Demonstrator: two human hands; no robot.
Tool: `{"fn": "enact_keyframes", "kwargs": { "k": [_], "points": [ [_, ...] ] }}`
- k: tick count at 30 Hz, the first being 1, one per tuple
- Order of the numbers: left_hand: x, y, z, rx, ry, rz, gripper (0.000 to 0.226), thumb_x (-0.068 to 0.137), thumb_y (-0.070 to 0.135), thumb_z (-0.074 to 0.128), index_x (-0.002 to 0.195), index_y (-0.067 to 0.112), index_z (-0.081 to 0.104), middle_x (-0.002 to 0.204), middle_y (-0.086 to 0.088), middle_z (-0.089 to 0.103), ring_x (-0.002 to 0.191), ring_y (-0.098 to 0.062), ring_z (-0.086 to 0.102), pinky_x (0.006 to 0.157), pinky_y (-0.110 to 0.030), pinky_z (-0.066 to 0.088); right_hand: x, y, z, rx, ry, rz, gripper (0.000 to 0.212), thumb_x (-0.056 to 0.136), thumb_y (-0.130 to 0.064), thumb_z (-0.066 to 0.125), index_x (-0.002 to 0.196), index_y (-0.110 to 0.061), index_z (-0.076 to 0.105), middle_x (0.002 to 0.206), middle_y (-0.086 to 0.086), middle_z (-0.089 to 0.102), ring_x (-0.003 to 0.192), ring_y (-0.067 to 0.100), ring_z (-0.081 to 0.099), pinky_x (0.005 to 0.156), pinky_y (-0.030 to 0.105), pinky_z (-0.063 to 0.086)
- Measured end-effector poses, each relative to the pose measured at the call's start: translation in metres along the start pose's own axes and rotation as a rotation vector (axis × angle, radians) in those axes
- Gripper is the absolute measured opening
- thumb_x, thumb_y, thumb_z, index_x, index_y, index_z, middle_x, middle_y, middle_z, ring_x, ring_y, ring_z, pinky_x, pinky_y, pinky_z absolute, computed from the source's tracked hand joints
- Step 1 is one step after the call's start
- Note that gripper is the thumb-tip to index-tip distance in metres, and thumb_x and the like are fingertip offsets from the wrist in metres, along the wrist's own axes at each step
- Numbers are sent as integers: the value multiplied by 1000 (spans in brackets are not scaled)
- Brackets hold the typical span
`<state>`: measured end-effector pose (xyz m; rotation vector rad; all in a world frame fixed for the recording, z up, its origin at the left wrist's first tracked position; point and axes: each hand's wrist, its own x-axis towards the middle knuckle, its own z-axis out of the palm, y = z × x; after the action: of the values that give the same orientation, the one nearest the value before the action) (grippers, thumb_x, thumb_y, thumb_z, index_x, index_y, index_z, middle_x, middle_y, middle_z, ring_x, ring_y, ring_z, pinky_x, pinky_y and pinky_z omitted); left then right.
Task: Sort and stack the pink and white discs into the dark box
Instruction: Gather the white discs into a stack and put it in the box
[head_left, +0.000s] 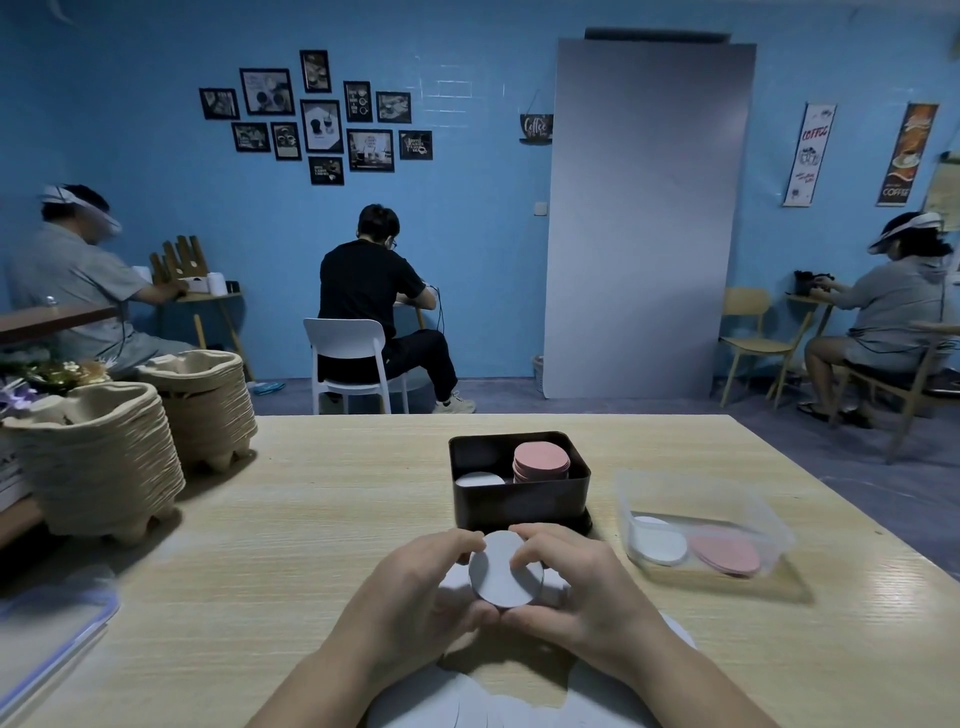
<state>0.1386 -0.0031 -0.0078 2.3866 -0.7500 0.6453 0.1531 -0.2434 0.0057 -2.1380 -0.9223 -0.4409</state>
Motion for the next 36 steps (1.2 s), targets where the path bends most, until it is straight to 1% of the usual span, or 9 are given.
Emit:
{"fn": "enact_keyframes", "kwargs": {
  "k": [4, 10, 14, 20, 23, 25, 28, 31, 36],
  "points": [
    [0, 4, -1, 5, 2, 5, 48, 77, 54, 72, 116, 34, 54, 104, 18, 67, 90, 1, 58, 74, -26, 53, 0, 1, 0, -12, -20, 7, 37, 74, -46, 85, 94, -25, 61, 123, -16, 63, 129, -1, 52, 96, 30, 50],
    [0, 4, -1, 9, -31, 6, 45, 81, 56, 68, 119, 39, 49, 100, 14, 67, 88, -10, 62, 69, -28, 53, -1, 5, 1, -45, -54, 38, 44, 69, -56, 83, 95, -31, 59, 131, -14, 62, 133, -8, 46, 102, 23, 45],
    [-1, 3, 1, 43, -56, 26, 44, 85, 53, 61, 125, 39, 48, 102, 10, 70, 90, -14, 64, 71, -34, 54, 0, 6, 1, -53, -49, 35, 45, 68, -59, 81, 95, -32, 57, 130, -12, 63, 132, -7, 48, 101, 22, 45],
    [-1, 1, 1, 0, -82, -20, 49, 85, 34, 76, 124, 41, 48, 110, 11, 69, 98, -12, 64, 77, -34, 56, 0, 4, 0, -91, -59, 26, 42, 71, -57, 81, 94, -31, 57, 129, -14, 61, 129, -6, 48, 99, 22, 45],
    [0, 2, -4, -38, -99, -52, 47, 83, 41, 75, 123, 41, 49, 107, 19, 64, 94, -7, 63, 77, -34, 55, 0, 3, 0, -89, -48, 17, 40, 72, -54, 82, 93, -29, 59, 125, -16, 62, 127, -6, 50, 97, 20, 45],
    [0, -1, -11, -18, -90, -71, 44, 82, 52, 71, 121, 39, 55, 109, 25, 63, 101, 1, 60, 84, -29, 52, 0, 3, 0, -75, -36, 28, 40, 71, -53, 83, 91, -30, 58, 124, -15, 63, 126, -6, 51, 96, 20, 45],
    [-4, -11, -21, 20, -37, -157, 51, 80, 66, 67, 122, 39, 60, 114, 31, 61, 109, 10, 55, 90, -23, 50, -1, 6, -1, -59, -15, 54, 41, 69, -55, 83, 91, -30, 57, 127, -14, 62, 127, -5, 51, 97, 21, 45],
    [-6, -12, -24, 61, -85, -196, 58, 75, 71, 64, 124, 42, 57, 117, 31, 59, 110, 9, 53, 91, -25, 48, -2, 8, -2, -77, -19, 63, 43, 70, -56, 82, 92, -30, 57, 131, -13, 61, 131, -8, 46, 100, 17, 41],
    [-5, -9, -21, 156, -155, -218, 57, 74, 70, 59, 123, 40, 55, 112, 25, 60, 105, -2, 52, 90, -29, 46, -2, 8, -2, -80, -28, 68, 42, 71, -52, 84, 93, -29, 57, 132, -11, 61, 133, -9, 43, 97, 14, 40]
  ]
}}
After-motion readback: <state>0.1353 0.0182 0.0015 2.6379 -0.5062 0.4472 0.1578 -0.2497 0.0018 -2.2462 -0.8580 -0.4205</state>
